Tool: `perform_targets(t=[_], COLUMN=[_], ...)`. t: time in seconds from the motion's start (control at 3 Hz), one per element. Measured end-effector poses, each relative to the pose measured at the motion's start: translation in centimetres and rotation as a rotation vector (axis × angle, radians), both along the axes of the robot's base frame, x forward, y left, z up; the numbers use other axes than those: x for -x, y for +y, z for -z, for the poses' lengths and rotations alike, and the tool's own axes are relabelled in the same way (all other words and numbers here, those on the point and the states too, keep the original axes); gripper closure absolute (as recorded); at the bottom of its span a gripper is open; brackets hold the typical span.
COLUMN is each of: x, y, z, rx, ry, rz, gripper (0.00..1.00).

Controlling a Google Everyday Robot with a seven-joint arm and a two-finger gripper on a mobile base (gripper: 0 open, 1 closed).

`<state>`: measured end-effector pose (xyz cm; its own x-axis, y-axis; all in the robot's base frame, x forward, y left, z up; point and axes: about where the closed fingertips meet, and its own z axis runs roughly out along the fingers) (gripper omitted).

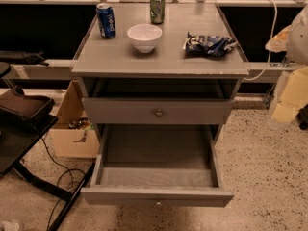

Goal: Place blue chip bag into middle drawer

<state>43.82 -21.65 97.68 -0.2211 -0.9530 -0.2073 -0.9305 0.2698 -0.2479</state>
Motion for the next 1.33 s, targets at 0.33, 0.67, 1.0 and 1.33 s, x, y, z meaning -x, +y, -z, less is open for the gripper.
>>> perform_targets(t=[0.33,0.67,1.0,1.33], x=[0.0,-4.3,-12.4,-20.4], y=[0.0,-0.3,-0.2,0.0], z=[0.0,-0.3,-0.3,0.1], rx=[0.0,-0.08,-0.211,-0.329], ry=[0.0,-0.071,-0.176,-0.272], rz=[0.0,-0.02,-0.054,-0.07], gripper=[0.0,0.0,0.0,0.0])
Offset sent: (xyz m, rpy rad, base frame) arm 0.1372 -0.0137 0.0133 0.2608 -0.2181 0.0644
